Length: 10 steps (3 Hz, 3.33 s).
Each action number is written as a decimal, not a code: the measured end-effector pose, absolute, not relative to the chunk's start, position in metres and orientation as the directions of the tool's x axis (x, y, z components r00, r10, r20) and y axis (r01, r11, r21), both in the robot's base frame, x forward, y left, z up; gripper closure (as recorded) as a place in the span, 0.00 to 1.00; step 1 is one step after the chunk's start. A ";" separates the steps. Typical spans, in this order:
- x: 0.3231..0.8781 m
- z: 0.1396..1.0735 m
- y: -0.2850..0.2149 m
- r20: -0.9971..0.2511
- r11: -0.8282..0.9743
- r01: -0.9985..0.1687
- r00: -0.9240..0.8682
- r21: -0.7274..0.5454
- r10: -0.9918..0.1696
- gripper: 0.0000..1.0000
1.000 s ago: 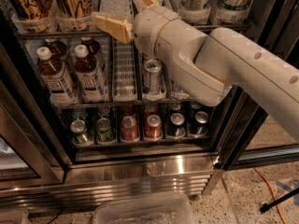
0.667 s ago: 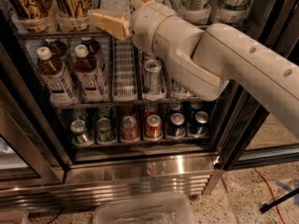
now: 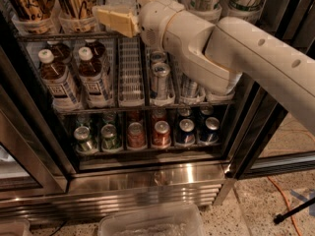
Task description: Pick water bottle from top shelf of fridge
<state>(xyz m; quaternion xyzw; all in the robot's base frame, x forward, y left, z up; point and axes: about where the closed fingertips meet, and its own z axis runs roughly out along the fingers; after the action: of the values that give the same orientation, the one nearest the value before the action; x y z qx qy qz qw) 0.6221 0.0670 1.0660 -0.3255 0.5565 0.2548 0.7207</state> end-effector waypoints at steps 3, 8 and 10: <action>0.626 1.068 0.069 -0.968 0.637 -0.749 0.250 -0.184 0.014 0.69; 0.618 1.100 0.064 -0.923 0.630 -0.725 0.384 -0.280 0.032 1.00; 0.589 1.104 0.057 -0.911 0.617 -0.726 0.410 -0.304 0.033 1.00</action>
Offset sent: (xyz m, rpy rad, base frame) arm 0.0037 0.0015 0.0016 0.0013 -0.0001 0.0251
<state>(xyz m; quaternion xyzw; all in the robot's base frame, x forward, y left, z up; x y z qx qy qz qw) 0.5891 0.0574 1.1036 -0.3594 0.4819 0.2502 0.7590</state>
